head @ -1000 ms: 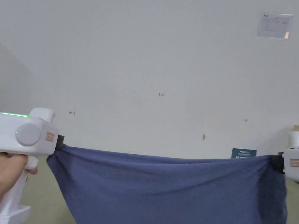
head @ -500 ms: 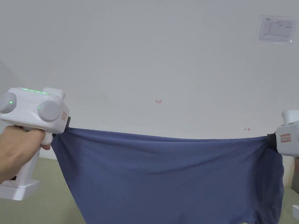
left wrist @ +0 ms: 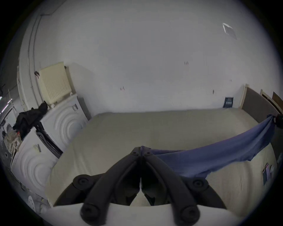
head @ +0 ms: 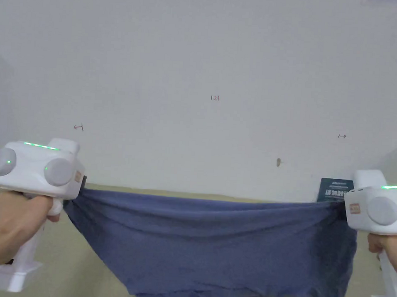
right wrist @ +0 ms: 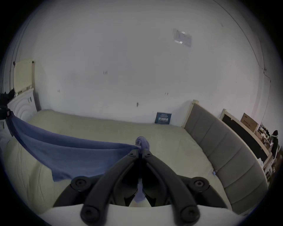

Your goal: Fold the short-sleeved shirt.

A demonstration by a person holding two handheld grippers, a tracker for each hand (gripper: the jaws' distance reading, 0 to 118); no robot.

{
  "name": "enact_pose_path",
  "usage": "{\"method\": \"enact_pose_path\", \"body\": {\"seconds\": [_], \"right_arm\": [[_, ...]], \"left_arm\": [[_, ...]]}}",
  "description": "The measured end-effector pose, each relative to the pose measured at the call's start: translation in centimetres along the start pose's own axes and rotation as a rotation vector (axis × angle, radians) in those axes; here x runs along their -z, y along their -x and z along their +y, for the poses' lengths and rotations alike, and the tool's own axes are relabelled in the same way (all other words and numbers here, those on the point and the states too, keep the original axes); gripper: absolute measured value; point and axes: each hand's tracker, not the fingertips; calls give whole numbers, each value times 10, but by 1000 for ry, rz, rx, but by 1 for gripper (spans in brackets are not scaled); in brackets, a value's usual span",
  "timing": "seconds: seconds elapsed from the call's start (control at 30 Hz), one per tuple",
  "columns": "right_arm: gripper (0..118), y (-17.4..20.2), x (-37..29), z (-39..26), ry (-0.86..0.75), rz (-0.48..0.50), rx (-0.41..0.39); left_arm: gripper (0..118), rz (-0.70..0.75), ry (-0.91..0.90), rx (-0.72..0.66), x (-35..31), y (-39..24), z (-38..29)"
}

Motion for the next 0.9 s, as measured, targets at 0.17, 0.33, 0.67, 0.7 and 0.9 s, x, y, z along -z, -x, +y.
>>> {"method": "enact_pose_path", "body": {"seconds": [0.17,0.33,0.67,0.7,0.9], "right_arm": [[2,-3,-3,-79,76,23,34],[2,-10,-46,-156,138,63,49],[2,-25,-172,-295,208,126,72],[2,-25,-183,-305,209,130,63],[2,-28,-213,-343,238,130,81]], "left_arm": [[0,-42,88,-5,8,-2,-77],[0,-87,154,-22,-7,12,-151],[0,-169,253,-58,-110,46,-299],[0,-168,258,-58,-118,48,-309],[0,-199,295,-53,-144,54,-353]]}}
